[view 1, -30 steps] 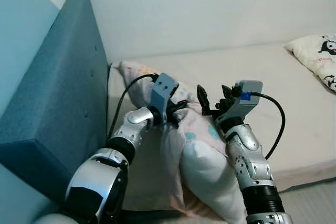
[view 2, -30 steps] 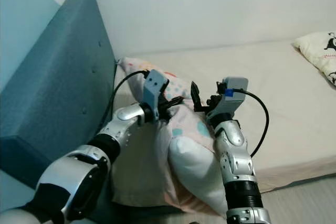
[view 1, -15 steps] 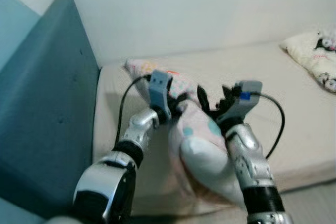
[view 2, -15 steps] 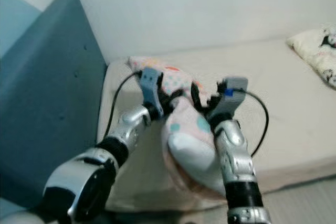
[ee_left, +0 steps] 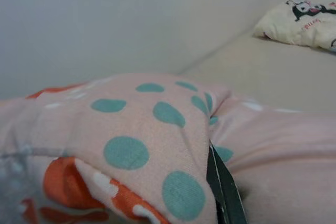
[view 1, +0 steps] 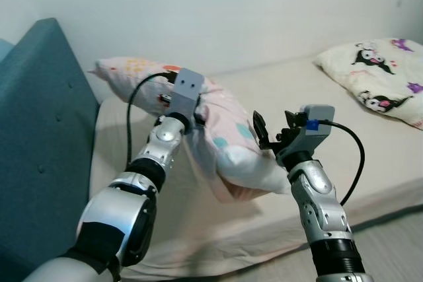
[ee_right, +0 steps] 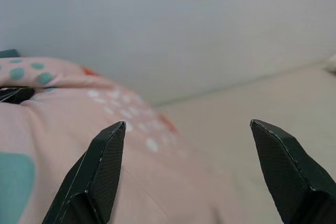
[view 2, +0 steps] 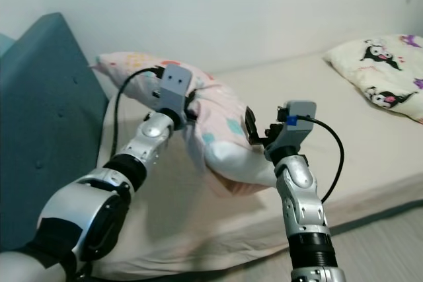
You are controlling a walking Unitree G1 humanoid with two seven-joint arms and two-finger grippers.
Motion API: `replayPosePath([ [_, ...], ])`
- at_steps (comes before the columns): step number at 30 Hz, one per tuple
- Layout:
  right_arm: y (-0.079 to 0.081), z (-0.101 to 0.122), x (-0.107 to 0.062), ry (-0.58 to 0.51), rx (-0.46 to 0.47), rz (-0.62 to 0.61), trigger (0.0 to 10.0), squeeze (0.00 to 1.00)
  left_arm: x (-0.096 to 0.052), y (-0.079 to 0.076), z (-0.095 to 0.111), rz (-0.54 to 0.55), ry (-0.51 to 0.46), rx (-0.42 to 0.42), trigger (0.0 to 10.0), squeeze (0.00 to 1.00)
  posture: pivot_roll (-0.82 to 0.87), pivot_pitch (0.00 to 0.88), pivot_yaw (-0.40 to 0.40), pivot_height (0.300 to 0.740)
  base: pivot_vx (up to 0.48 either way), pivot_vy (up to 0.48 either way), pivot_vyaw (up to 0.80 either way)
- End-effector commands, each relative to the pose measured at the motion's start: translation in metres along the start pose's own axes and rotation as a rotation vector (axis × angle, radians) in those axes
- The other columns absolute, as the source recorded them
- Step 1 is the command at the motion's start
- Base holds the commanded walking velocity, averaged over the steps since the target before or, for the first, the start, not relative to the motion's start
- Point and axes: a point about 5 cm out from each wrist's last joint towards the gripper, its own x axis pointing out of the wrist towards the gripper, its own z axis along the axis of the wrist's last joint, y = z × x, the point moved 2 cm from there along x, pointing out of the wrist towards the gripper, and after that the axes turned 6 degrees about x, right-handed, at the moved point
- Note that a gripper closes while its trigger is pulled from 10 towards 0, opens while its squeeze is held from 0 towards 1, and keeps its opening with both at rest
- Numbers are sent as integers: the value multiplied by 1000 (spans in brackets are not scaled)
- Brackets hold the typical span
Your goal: Clean up the room
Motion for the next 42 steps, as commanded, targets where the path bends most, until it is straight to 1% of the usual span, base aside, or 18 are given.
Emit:
replayPosePath([
  [1,5,-2,-1,10,-1,12,10000,0,2,5,11,21,-64,42,10000,0,-381,79,66,740,0,0,0],
  [2,4,0,-4,12,-14,7,10000,0,4,-1,16,10,-78,96,10000,0,-396,84,69,740,0,0,0],
  [3,4,0,-4,12,-14,7,10000,0,4,-1,16,10,-78,96,10000,0,-396,84,69,740,0,0,0],
  [5,1,-1,-8,18,-19,-10,10000,0,6,-8,24,-2,-95,140,10000,0,-413,99,72,740,0,0,0],
  [8,0,-3,-12,27,-21,-21,10000,0,8,-12,27,-5,-95,164,10000,0,-419,108,74,740,0,0,0],
  [10,2,-6,-14,35,-20,-21,10000,0,8,-11,26,-3,-78,158,10000,0,-422,113,74,740,0,0,0],
  [15,8,-12,-18,58,-19,-20,10000,0,8,-5,19,13,-36,166,10000,0,-425,126,73,740,0,0,0],
  [18,13,-18,-19,93,-14,-18,10000,0,7,13,10,59,10,200,10000,0,-422,132,70,740,0,0,0],
  [19,13,-18,-19,93,-14,-18,10000,0,7,13,10,59,10,200,10000,0,-422,132,70,740,0,0,0],
  [21,15,-19,-19,98,-14,-17,10000,0,5,25,5,91,40,221,10000,0,-421,134,71,740,0,0,0],
  [22,15,-19,-19,98,-14,-17,10000,0,5,25,5,91,40,221,10000,0,-421,134,71,740,0,0,0],
  [26,19,-19,-20,99,-8,-19,10000,0,-2,56,-13,154,118,281,10000,0,-429,142,79,740,0,0,0],
  [28,21,-19,-22,103,-4,-23,10000,0,-6,66,-20,169,147,308,10000,0,-432,146,83,740,0,0,0],
  [30,21,-20,-23,106,-2,-24,10000,0,-8,69,-22,173,158,316,10000,0,-432,146,83,740,0,0,0],
  [34,24,-23,-28,123,7,-26,10000,0,-21,90,-44,204,246,341,10000,0,-435,160,88,740,0,0,0],
  [36,26,-24,-29,130,9,-24,10000,0,-28,98,-54,216,281,357,10000,0,-436,164,86,740,0,0,0],
  [40,26,-24,-29,134,8,-24,10000,0,-31,102,-58,222,298,365,10000,0,-436,165,86,740,0,0,0],
  [42,26,-25,-31,153,3,-38,10000,0,-45,110,-78,202,369,373,10000,0,-438,177,79,725,0,0,0],
])
